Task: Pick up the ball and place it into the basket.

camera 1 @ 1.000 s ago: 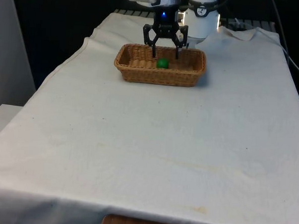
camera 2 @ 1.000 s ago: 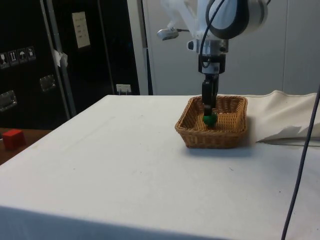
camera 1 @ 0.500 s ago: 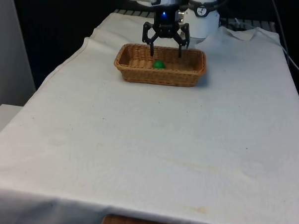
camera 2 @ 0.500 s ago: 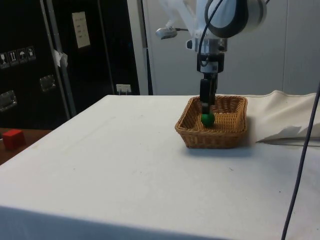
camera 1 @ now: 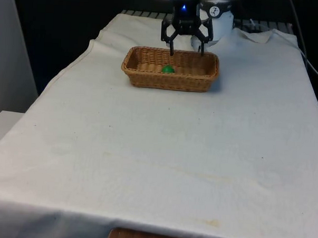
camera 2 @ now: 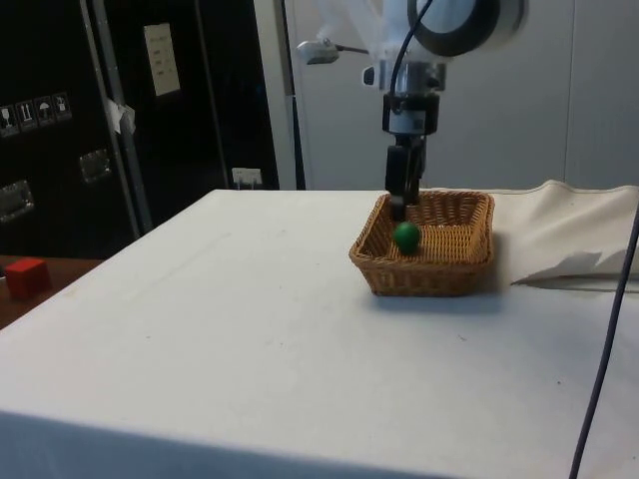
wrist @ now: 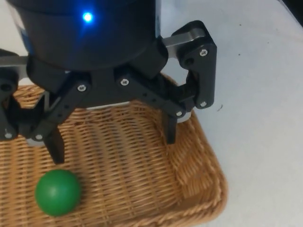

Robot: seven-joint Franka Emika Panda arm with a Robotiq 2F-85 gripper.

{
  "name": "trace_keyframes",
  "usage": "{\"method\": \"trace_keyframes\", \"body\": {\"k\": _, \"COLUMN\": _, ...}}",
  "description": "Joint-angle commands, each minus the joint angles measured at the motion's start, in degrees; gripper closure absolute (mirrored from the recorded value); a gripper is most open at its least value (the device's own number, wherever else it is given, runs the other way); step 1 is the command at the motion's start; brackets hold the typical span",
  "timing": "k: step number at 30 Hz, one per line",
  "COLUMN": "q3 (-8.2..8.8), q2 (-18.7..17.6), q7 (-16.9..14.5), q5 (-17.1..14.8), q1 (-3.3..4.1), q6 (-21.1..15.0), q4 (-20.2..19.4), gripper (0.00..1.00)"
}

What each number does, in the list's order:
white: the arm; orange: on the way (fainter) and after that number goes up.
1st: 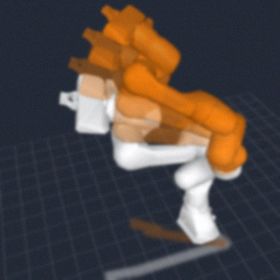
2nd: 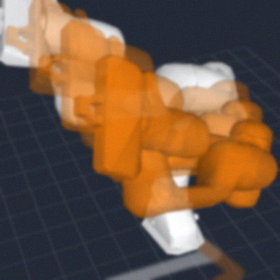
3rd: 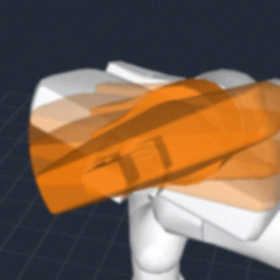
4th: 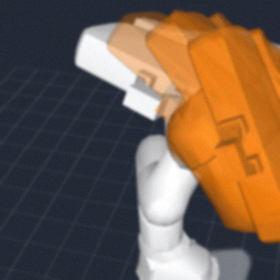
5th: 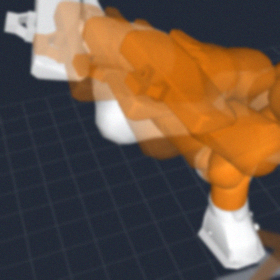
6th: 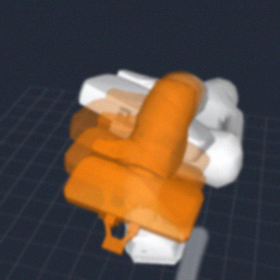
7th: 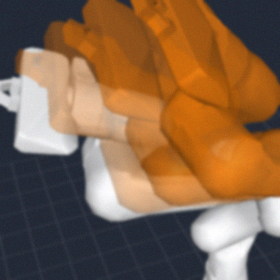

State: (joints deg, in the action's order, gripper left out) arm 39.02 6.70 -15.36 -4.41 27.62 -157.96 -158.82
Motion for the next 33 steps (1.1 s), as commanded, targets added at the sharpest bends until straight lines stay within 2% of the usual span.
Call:
{"method": "trace_keyframes", "body": {"k": 1, "q3": -0.57, "q2": -0.5, "q7": 1.9, "q5": 1.9, "q1": -0.74, "q6": 0.7, "q4": 0.8, "gripper": 0.00}}
{"method": "trace_keyframes", "body": {"k": 4, "q3": -1.26, "q2": 0.2, "q7": 3.5, "q5": 2.9, "q1": -0.74, "q6": 1.2, "q4": 1.0, "gripper": 0.00}}
{"method": "trace_keyframes", "body": {"k": 5, "q3": -0.57, "q2": 0.8, "q7": 1.4, "q5": 0.9, "q1": -0.06, "q6": 0.5, "q4": 0.1, "gripper": 0.00}}
{"method": "trace_keyframes", "body": {"k": 6, "q3": -1.43, "q2": 0.4, "q7": 3.9, "q5": 3.2, "q1": -0.74, "q6": 1.3, "q4": 1.0, "gripper": 0.00}}
{"method": "trace_keyframes", "body": {"k": 7, "q3": -1.60, "q2": 0.6, "q7": 4.3, "q5": 3.5, "q1": -0.80, "q6": 1.4, "q4": 1.0, "gripper": 0.00}}
{"method": "trace_keyframes", "body": {"k": 13, "q3": -3.15, "q2": 1.8, "q7": 7.2, "q5": 5.2, "q1": -0.80, "q6": 2.5, "q4": 1.8, "gripper": 0.00}}
{"method": "trace_keyframes", "body": {"k": 14, "q3": -2.46, "q2": 2.5, "q7": 5.3, "q5": 3.3, "q1": -0.06, "q6": 1.8, "q4": 0.9, "gripper": 0.00}}
{"method": "trace_keyframes", "body": {"k": 15, "q3": -3.38, "q2": 1.9, "q7": 7.6, "q5": 5.4, "q1": -0.80, "q6": 2.6, "q4": 1.9, "gripper": 0.00}}
{"method": "trace_keyframes", "body": {"k": 20, "q3": -4.76, "q2": 2.7, "q7": 9.4, "q5": 6.8, "q1": -0.69, "q6": 3.8, "q4": 3.0, "gripper": 0.00}}
{"method": "trace_keyframes", "body": {"k": 24, "q3": -5.61, "q2": 2.9, "q7": 10.2, "q5": 7.5, "q1": -0.63, "q6": 4.6, "q4": 3.8, "gripper": 0.00}}
{"method": "trace_keyframes", "body": {"k": 25, "q3": -5.10, "q2": 3.6, "q7": 8.7, "q5": 5.9, "q1": -0.06, "q6": 4.2, "q4": 3.3, "gripper": 0.00}}
{"method": "trace_keyframes", "body": {"k": 26, "q3": -5.84, "q2": 3.0, "q7": 10.3, "q5": 7.6, "q1": -0.63, "q6": 4.8, "q4": 4.0, "gripper": 0.00}}
{"method": "trace_keyframes", "body": {"k": 32, "q3": -7.28, "q2": 3.0, "q7": 10.8, "q5": 8.0, "q1": -0.74, "q6": 5.8, "q4": 5.6, "gripper": 0.00}}
{"method": "trace_keyframes", "body": {"k": 33, "q3": -6.76, "q2": 3.7, "q7": 9.2, "q5": 6.2, "q1": -0.06, "q6": 5.7, "q4": 5.1, "gripper": 0.00}}
